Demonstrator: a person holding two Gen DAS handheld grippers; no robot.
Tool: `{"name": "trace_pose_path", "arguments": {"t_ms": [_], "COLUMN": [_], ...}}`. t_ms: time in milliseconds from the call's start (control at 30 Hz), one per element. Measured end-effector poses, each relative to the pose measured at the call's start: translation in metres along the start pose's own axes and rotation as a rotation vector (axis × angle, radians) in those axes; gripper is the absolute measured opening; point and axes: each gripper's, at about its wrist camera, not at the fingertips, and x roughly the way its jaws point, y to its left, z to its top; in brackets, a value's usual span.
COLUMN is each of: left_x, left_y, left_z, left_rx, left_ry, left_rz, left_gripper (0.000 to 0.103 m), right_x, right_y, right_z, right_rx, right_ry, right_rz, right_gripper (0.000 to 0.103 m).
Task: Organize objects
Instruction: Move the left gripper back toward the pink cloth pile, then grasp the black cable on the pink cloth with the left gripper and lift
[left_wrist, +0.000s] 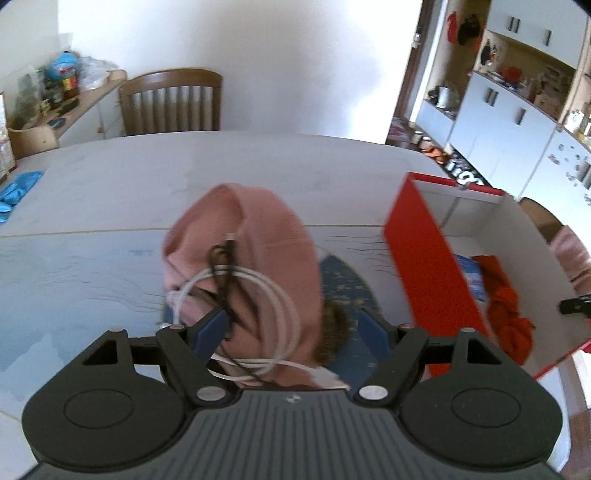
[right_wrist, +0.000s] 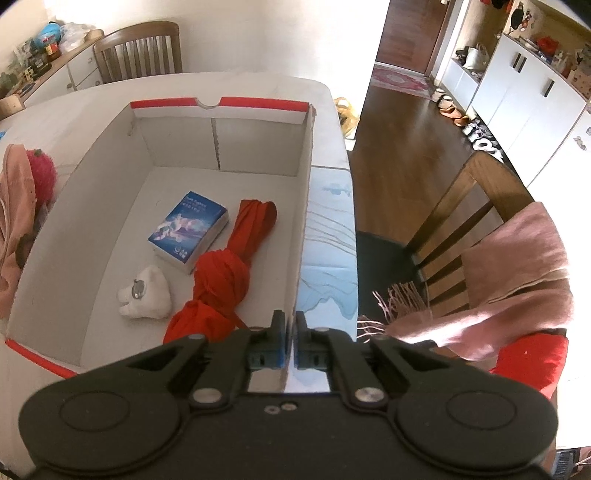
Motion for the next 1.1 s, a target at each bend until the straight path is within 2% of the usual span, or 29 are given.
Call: {"name": "trace_pose_path", "arguments": {"t_ms": [333, 500, 633, 700, 733, 833, 900, 1033, 1100], "left_x": [0.026, 0.037, 0.042, 0.046, 0.048, 0.055, 0.059, 0.061, 0.061], "left_y": [0.036, 0.046, 0.047, 0.046, 0.046, 0.046, 0.047, 0.048, 0.048], "left_z": [-0.003, -0.002, -0.003, -0.002, -0.001, 0.001, 0.002, 0.003, 0.003], "left_rx": [-0.022, -0.031, -0.027, -0.021, -0.020, -0.020, -0.027, -0.033, -0.034], "left_ry": [-0.007, 0.008, 0.013, 0.020, 0.023, 0.035, 0.043, 0.045, 0.043], "left_rz": [0.076, 0.078, 0.060, 0.049, 0.046, 0.047, 0.053, 0.050, 0.047], "left_gripper": [0.077, 0.057, 0.051, 0.044, 0.043, 0.041, 0.035, 0.029, 0.019], "right_x": [0.000, 0.000, 0.001, 0.001, 0.001, 0.001, 0.001, 0.001, 0.001], "right_y": [0.003, 0.004, 0.004, 0.004, 0.005, 0.005, 0.005, 0.005, 0.005], "right_z": [0.001, 0.002, 0.002, 0.002, 0.002, 0.002, 0.002, 0.002, 0.002], "right_rx": [0.007, 0.011, 0.014, 0.015, 0.015, 0.015, 0.015, 0.014, 0.015], "right_ry": [0.007, 0.010, 0.013, 0.014, 0.014, 0.014, 0.014, 0.014, 0.014], "right_rz": [-0.020, -0.027, -0.033, -0.035, -0.035, -0.038, -0.039, -0.039, -0.038], "right_gripper": [0.003, 0.003, 0.003, 0.003, 0.003, 0.003, 0.003, 0.003, 0.003]}}
